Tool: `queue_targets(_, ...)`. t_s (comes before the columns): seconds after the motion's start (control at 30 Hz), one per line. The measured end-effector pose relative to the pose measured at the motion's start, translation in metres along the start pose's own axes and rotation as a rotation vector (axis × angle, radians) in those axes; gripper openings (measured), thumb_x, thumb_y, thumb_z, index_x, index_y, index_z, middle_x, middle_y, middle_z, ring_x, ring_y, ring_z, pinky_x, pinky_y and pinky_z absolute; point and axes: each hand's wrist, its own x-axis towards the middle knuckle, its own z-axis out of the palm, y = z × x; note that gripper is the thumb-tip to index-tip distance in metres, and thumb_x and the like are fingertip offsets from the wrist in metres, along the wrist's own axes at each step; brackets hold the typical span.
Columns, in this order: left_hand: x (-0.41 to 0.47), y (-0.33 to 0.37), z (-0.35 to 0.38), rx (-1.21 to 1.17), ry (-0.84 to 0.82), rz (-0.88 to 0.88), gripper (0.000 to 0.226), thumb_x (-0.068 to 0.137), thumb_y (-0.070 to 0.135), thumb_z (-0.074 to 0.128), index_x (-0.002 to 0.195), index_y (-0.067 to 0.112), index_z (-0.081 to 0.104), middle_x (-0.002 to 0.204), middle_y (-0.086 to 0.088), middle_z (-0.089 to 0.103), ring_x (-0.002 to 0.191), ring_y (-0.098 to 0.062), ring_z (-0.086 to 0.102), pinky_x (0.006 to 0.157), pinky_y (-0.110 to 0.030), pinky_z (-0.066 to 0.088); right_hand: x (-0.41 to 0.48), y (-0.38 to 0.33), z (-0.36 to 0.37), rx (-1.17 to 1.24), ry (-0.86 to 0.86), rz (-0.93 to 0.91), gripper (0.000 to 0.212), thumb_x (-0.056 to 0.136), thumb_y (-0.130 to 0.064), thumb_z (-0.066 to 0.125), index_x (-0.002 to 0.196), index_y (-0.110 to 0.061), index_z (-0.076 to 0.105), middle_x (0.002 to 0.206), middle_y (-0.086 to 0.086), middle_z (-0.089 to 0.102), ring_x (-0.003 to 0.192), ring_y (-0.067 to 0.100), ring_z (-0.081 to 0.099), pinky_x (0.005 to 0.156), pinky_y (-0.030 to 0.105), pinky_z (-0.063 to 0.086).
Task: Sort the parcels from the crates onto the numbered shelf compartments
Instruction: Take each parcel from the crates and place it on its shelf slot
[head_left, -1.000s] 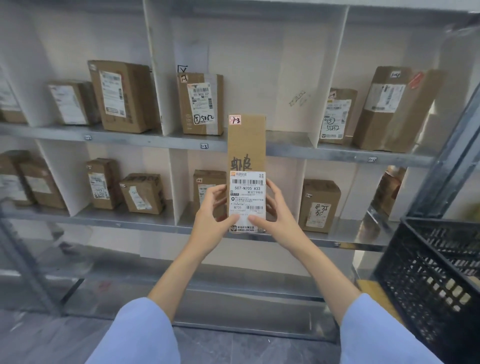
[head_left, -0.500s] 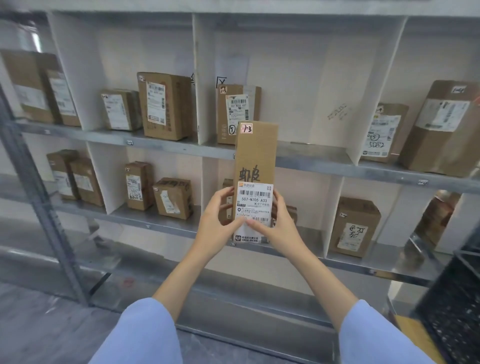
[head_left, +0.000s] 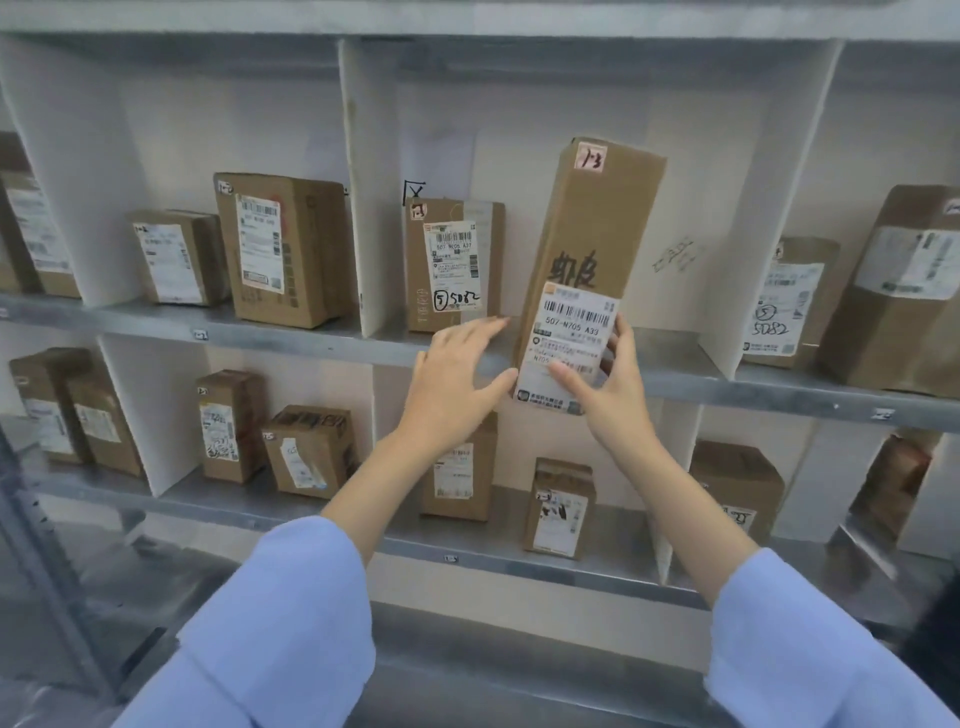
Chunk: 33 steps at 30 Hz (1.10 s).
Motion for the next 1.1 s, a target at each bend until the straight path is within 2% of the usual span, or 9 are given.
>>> queue_targets(0.07, 0.016, -0.010, 0.009, 0.174, 0.015, 0.025, 0.056, 0.095, 0.045, 0.053, 0.148, 0.031, 0.039, 0.152, 0.009, 0.040, 0.138, -0.014, 0.028, 0.109, -0.039, 0.024, 0.027, 0.005, -0.007, -0.020, 0.036, -0.011, 0.091, 0.089, -0.016, 0.073, 0.157, -0.024, 0.014, 0.144, -0.013, 0.047, 0.128, -0.004, 0.047, 0.105, 0.027, 0.045)
queue_targets(0.17, 0.034, -0.027, 0.023, 0.270, 0.005, 0.012, 0.056, 0.096, 0.048, 0.048, 0.149, 0.030, 0.037, 0.154, 0.010, 0.036, 0.139, -0.016, 0.026, 0.109, -0.038, 0.020, 0.065, 0.018, -0.017, -0.051, 0.077, -0.033, 0.088, 0.090, -0.010, 0.071, 0.156, -0.023, 0.013, 0.134, -0.017, 0.049, 0.109, -0.024, 0.050, 0.087, 0.008, 0.048)
queue_targets(0.2, 0.038, -0.034, 0.027, 0.292, 0.008, 0.006, 0.057, 0.096, 0.049, 0.047, 0.149, 0.030, 0.037, 0.154, 0.010, 0.036, 0.139, -0.016, 0.026, 0.109, -0.038, 0.020, 0.075, 0.023, -0.020, -0.063, 0.089, -0.033, 0.088, 0.090, -0.008, 0.070, 0.155, -0.023, 0.012, 0.135, -0.014, 0.049, 0.107, -0.024, 0.051, 0.083, 0.005, 0.047)
queue_targets(0.27, 0.046, -0.048, 0.033, 0.328, 0.015, -0.003, 0.058, 0.096, 0.050, 0.048, 0.149, 0.031, 0.036, 0.154, 0.010, 0.036, 0.138, -0.016, 0.027, 0.107, -0.038, 0.020, 0.091, 0.031, -0.024, -0.081, 0.106, -0.023, 0.090, 0.090, -0.005, 0.069, 0.155, -0.023, 0.008, 0.147, -0.003, 0.046, 0.121, -0.007, 0.052, 0.093, 0.015, 0.049)
queue_targets(0.33, 0.051, -0.062, 0.037, 0.354, 0.010, -0.016, 0.060, 0.095, 0.050, 0.049, 0.150, 0.031, 0.034, 0.154, 0.009, 0.036, 0.137, -0.017, 0.028, 0.106, -0.038, 0.021, 0.105, 0.043, -0.026, -0.097, 0.104, -0.015, 0.095, 0.090, -0.004, 0.068, 0.156, -0.024, 0.004, 0.154, 0.000, 0.039, 0.135, 0.010, 0.046, 0.109, 0.035, 0.044)
queue_targets(0.43, 0.058, -0.082, 0.038, 0.395, 0.004, -0.051, 0.064, 0.093, 0.051, 0.051, 0.151, 0.031, 0.033, 0.155, 0.008, 0.036, 0.138, -0.020, 0.029, 0.106, -0.040, 0.022, 0.117, 0.059, -0.027, -0.137, 0.119, -0.021, 0.097, 0.089, -0.001, 0.069, 0.156, -0.024, 0.002, 0.155, 0.002, 0.036, 0.139, 0.017, 0.043, 0.115, 0.047, 0.036)
queue_targets(0.63, 0.073, -0.103, 0.045, 0.405, -0.009, -0.092, 0.067, 0.091, 0.054, 0.051, 0.152, 0.033, 0.030, 0.156, 0.008, 0.034, 0.138, -0.021, 0.028, 0.106, -0.040, 0.022, 0.140, 0.081, -0.025, -0.168, 0.118, -0.024, 0.097, 0.088, 0.002, 0.068, 0.156, -0.021, 0.003, 0.154, 0.006, 0.032, 0.140, 0.021, 0.039, 0.116, 0.048, 0.034)
queue_targets(0.93, 0.075, -0.088, 0.058, 0.374, -0.005, -0.074, 0.067, 0.092, 0.052, 0.053, 0.151, 0.031, 0.032, 0.157, 0.009, 0.032, 0.139, -0.019, 0.024, 0.106, -0.037, 0.019, 0.152, 0.088, -0.027, -0.210, 0.067, 0.014, 0.101, 0.086, -0.001, 0.071, 0.156, -0.018, 0.001, 0.154, 0.010, 0.029, 0.138, 0.022, 0.042, 0.114, 0.049, 0.037)
queue_targets(1.1, 0.067, -0.074, 0.053, 0.380, -0.017, -0.060, 0.066, 0.092, 0.052, 0.053, 0.151, 0.031, 0.032, 0.157, 0.010, 0.030, 0.140, -0.018, 0.025, 0.107, -0.038, 0.020, 0.137, 0.084, -0.037, -0.311, 0.114, 0.029, 0.103, 0.083, -0.024, 0.080, 0.158, -0.020, 0.008, 0.160, 0.008, 0.022, 0.144, 0.021, 0.030, 0.115, 0.032, 0.026)
